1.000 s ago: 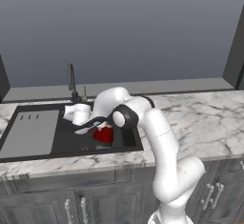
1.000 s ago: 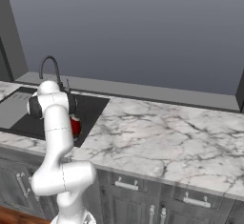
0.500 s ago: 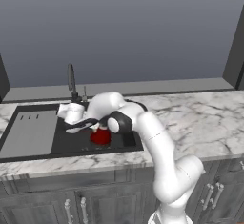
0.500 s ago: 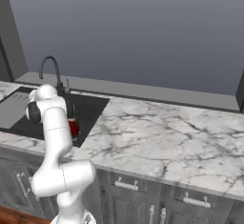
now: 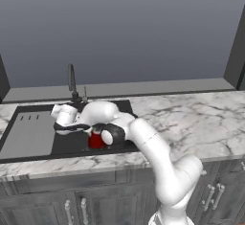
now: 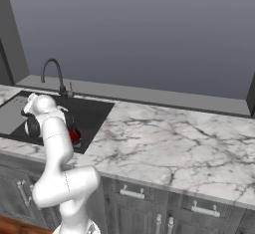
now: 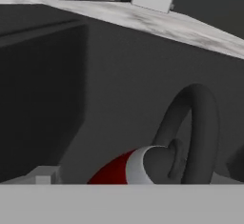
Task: Open the cabinet, pick the kettle from the cabinet, and place it in the sink.
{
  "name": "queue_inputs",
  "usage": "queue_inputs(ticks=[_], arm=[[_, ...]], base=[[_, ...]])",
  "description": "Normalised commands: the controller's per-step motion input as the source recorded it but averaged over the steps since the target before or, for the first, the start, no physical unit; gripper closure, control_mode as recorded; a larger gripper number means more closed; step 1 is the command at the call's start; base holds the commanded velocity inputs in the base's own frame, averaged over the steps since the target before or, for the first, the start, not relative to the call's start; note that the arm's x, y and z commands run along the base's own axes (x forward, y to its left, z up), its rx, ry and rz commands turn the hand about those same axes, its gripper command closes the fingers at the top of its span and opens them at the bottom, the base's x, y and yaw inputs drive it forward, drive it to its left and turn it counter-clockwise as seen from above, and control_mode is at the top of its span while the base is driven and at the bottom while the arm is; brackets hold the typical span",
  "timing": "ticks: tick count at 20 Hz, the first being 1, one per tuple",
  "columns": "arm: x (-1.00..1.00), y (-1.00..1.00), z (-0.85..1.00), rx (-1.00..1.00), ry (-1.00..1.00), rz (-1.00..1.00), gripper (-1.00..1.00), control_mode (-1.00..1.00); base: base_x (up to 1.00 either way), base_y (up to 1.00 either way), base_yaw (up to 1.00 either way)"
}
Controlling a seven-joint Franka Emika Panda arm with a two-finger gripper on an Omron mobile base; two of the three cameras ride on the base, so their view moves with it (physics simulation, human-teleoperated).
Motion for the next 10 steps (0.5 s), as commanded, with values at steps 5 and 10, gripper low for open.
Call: queue_inputs(ticks=[5, 10], arm=[[-0.31, 0.16, -0.23, 0.08, -0.16, -0.08, -1.00, -1.00], [-0.21, 0.15, -0.15, 0.11, -0.16, -0.02, -1.00, -1.00]], base=[[0.00, 0.00, 0.00], [0.00, 0.00, 0.00]])
